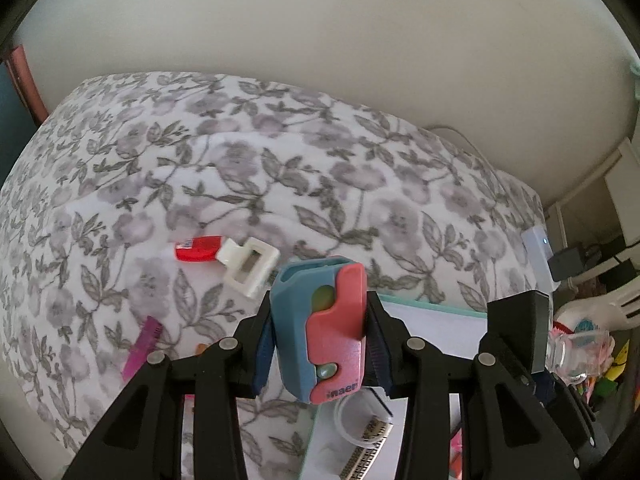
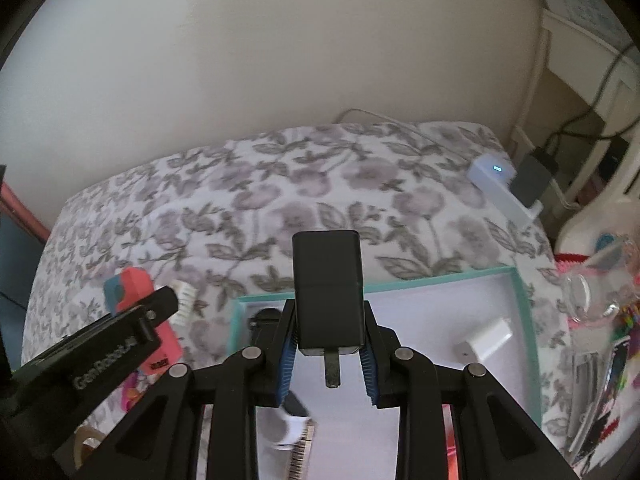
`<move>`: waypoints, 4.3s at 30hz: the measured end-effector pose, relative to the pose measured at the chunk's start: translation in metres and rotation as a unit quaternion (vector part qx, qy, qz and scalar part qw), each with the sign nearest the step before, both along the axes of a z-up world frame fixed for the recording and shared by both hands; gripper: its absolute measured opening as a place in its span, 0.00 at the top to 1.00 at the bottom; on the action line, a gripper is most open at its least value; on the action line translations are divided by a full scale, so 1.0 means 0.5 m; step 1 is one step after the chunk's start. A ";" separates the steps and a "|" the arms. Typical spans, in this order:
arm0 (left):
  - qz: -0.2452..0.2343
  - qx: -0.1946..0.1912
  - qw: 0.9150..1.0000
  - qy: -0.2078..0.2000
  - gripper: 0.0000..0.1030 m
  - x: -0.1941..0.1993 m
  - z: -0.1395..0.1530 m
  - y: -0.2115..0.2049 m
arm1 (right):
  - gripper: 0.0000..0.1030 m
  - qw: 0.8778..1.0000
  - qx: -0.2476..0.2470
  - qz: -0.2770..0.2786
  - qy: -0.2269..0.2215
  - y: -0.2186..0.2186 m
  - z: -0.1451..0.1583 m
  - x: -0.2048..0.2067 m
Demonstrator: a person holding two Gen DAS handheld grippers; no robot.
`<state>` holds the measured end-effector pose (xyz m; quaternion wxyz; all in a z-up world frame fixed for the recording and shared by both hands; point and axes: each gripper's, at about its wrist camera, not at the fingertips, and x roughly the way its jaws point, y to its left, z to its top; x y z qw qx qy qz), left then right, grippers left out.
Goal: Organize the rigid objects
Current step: 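Carry the black plug and pink-blue case over the teal tray, then open the left tool to drop the case while the right tool releases the plug, then move both tools back over the pile toward the pink lighter and toy figure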
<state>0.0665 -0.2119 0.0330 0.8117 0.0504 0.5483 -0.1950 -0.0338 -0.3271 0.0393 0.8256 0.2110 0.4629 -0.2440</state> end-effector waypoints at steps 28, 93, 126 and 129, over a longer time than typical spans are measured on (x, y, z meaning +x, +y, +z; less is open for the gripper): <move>-0.097 0.033 0.992 0.076 0.58 -0.095 -0.107 -0.150 | 0.71 0.995 0.013 -0.068 0.078 -0.132 -0.078 -0.092; -0.009 0.076 0.997 0.018 0.22 -0.004 -0.055 -0.050 | 0.61 0.996 -0.023 -0.055 0.064 -0.099 0.009 -0.080; 0.061 0.133 0.989 0.031 0.06 0.064 -0.103 0.079 | 0.04 0.995 -0.033 0.016 0.090 -0.010 -0.067 0.027; 0.077 0.134 0.987 0.037 0.06 0.072 -0.102 0.120 | 0.04 0.995 -0.032 0.040 0.084 0.029 -0.064 0.053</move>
